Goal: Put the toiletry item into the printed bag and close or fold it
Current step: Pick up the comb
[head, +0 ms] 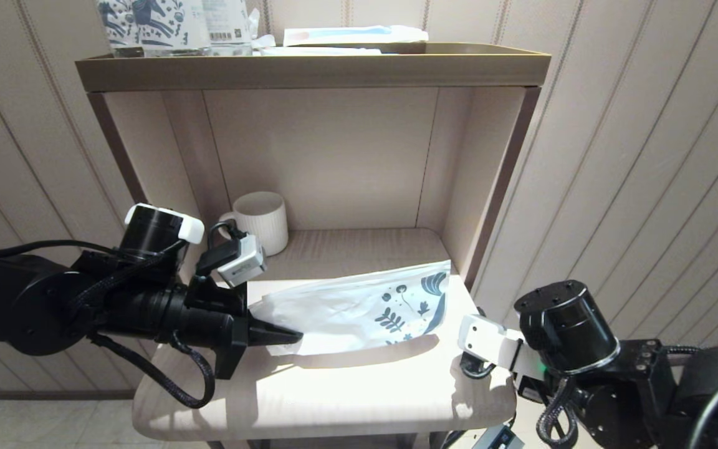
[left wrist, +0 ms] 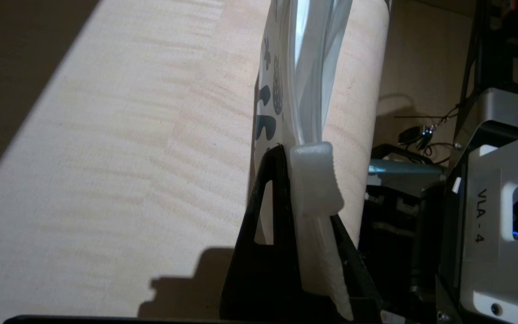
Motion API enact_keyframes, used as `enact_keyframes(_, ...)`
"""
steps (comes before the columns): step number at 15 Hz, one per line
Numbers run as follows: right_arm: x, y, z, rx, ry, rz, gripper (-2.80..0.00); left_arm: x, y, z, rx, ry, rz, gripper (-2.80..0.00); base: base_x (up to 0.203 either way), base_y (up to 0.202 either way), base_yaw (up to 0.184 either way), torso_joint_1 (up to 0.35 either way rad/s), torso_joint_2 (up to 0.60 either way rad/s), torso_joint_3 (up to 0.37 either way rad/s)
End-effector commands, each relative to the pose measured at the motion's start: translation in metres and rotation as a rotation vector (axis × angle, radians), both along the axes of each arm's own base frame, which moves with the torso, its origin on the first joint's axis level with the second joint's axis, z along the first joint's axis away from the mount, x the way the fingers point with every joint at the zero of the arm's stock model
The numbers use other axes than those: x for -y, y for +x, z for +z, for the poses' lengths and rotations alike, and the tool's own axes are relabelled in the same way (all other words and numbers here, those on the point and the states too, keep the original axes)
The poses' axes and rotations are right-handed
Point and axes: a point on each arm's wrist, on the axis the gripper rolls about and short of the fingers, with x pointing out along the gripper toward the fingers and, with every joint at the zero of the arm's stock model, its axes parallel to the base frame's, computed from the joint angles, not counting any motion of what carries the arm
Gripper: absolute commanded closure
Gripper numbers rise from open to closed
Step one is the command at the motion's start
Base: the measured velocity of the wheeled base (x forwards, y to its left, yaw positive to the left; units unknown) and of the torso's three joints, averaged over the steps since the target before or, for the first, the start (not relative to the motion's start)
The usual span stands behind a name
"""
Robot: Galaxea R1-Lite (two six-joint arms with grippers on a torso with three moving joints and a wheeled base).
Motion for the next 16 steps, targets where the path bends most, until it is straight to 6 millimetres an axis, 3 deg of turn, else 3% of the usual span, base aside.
enact_keyframes(1, -0.0004, 0.0033, 0.0006, 0.002, -0.006, -0.006, -2.80, 0.0006, 0.0009, -0.0014, -0.002, 0.000, -0.005, 0.00, 0.000, 0.000, 0.000, 0.000, 0.00, 0.000)
enact_keyframes(16, -0.0064, 0.0055, -0.0063, -0.015, -0.018, 0.005, -2.80, 0.0010, 0.0020, -0.0037, -0.008, 0.004, -0.004, 0.00, 0.000, 0.000, 0.000, 0.000, 0.00, 0.000)
